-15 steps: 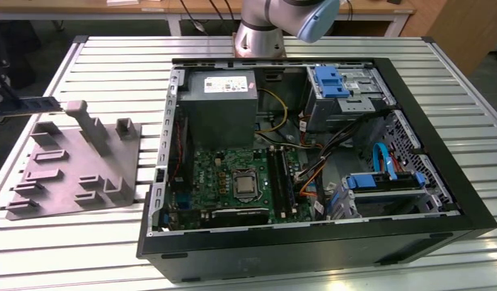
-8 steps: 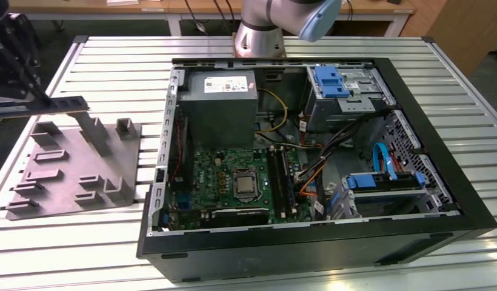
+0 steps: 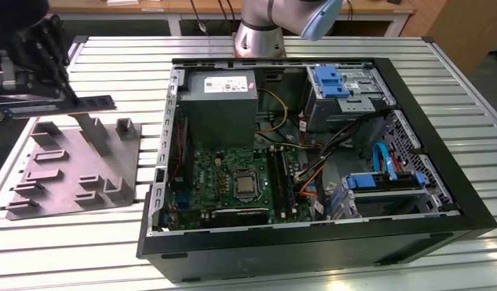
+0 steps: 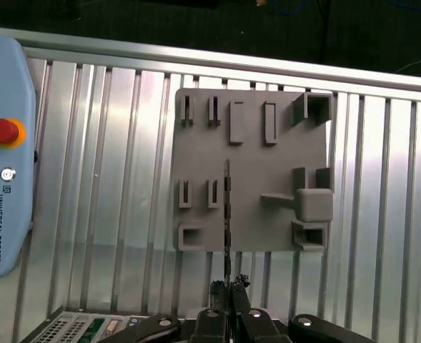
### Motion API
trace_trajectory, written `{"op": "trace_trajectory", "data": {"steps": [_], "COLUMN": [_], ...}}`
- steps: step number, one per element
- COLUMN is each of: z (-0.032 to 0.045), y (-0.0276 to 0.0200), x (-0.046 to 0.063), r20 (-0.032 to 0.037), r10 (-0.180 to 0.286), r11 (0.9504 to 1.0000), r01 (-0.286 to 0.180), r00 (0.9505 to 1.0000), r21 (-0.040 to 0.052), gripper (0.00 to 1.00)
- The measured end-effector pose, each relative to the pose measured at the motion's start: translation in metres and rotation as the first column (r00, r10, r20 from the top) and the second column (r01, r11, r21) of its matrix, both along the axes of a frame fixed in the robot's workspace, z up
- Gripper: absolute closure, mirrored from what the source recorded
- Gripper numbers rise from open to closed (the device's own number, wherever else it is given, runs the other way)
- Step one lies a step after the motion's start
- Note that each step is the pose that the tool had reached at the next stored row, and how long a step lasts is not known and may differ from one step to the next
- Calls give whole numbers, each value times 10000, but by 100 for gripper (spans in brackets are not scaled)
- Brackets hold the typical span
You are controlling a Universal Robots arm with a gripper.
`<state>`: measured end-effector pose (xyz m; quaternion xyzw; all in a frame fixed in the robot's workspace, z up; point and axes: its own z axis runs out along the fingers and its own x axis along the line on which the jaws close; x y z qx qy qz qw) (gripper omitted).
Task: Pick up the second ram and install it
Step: 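Pick up the second ram and move it above second insertion slot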
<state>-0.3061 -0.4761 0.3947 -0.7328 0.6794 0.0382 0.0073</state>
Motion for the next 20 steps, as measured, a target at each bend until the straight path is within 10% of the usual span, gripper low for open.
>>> {"op": "trace_trajectory", "data": {"steps": [20], "z": [0], "y": [0], "x": [910], "r20": [-58], "r10": [-1], "r11": [10000], "r01": [1], "r00": [10000], "r21": [-1], "gripper": [86]}}
